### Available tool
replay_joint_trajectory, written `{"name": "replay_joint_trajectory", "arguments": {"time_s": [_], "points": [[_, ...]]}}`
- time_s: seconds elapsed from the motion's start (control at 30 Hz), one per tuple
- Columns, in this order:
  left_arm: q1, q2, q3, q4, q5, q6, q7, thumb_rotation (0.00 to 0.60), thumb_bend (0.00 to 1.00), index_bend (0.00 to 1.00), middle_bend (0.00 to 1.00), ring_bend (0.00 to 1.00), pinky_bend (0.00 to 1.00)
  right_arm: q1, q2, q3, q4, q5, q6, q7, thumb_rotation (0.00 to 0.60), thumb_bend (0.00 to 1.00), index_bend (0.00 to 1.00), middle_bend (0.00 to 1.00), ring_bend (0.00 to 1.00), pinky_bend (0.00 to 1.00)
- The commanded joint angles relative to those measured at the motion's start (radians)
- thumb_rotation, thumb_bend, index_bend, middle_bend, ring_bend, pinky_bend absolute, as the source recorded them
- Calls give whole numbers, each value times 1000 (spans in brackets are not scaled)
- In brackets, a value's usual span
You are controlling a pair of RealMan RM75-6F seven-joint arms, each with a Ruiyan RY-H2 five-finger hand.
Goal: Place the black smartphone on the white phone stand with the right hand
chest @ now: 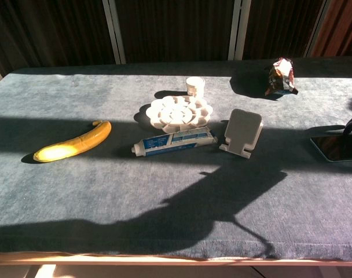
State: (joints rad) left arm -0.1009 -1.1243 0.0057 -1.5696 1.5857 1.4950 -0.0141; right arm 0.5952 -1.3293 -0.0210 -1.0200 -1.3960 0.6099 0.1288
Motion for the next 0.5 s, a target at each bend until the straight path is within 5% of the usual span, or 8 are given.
{"name": "replay_joint_trajectory", "arguments": {"time_s": [0.03, 0.5], "points": [[-1, 0, 0, 0, 1, -1, -1, 600, 381, 0, 0, 0, 0, 3, -8, -1, 8, 7, -11, -2, 600, 349, 340, 208, 0, 9], [-1, -1, 5, -5, 5, -5, 11, 600, 381, 0, 0, 0, 0, -13, -55, -2, 77, 14, 14, -11, 600, 349, 573, 390, 115, 42]]}}
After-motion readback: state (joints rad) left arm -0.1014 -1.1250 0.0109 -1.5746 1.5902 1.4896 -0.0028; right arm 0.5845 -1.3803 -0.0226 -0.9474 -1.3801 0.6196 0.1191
